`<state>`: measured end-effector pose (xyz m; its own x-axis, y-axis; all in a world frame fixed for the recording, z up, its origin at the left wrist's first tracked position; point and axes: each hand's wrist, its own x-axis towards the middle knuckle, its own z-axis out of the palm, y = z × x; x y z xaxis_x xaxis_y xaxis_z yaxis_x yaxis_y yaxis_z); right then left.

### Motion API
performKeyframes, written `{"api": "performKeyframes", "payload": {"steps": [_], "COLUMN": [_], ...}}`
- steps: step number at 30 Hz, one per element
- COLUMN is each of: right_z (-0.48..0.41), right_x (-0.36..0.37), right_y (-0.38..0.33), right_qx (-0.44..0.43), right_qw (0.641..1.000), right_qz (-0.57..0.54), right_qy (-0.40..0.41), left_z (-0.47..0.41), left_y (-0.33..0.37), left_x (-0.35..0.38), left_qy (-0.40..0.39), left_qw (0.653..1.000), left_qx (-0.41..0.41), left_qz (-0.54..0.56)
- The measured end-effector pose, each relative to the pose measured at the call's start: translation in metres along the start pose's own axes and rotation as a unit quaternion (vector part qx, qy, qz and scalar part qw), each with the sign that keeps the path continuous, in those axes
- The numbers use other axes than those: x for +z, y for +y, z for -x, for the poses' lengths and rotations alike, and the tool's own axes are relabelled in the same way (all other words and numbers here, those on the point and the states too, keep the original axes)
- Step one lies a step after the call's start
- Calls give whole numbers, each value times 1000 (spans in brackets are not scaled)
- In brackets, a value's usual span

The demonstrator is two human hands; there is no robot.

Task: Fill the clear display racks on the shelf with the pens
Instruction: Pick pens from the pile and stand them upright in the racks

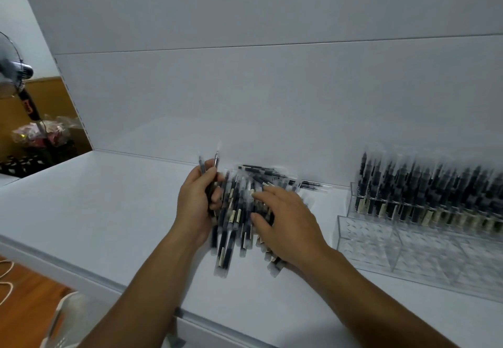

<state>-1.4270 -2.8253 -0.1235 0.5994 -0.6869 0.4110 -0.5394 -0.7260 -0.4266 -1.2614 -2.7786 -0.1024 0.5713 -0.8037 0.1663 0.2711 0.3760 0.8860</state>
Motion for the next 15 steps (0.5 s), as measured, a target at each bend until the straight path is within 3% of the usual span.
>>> {"api": "performKeyframes", "payload": {"steps": [7,9,15], "right_z": [-40,-47,-53], "right_x": [-2,-3,-16], "right_y": [-16,-18,-8], "right_qx": [-14,0,23], "right_qw": [987,985,994], "right_qz": [124,114,91], "right_qy": [-100,-128,-49], "left_z": [2,2,1], "left_y": [-1,-2,-4], "left_x": [-6,-6,-7], "left_qy": [-7,-12,-11], "left_qw": [999,999,997], "left_qx": [32,40,58], "left_qz": [-14,-15,-54]}}
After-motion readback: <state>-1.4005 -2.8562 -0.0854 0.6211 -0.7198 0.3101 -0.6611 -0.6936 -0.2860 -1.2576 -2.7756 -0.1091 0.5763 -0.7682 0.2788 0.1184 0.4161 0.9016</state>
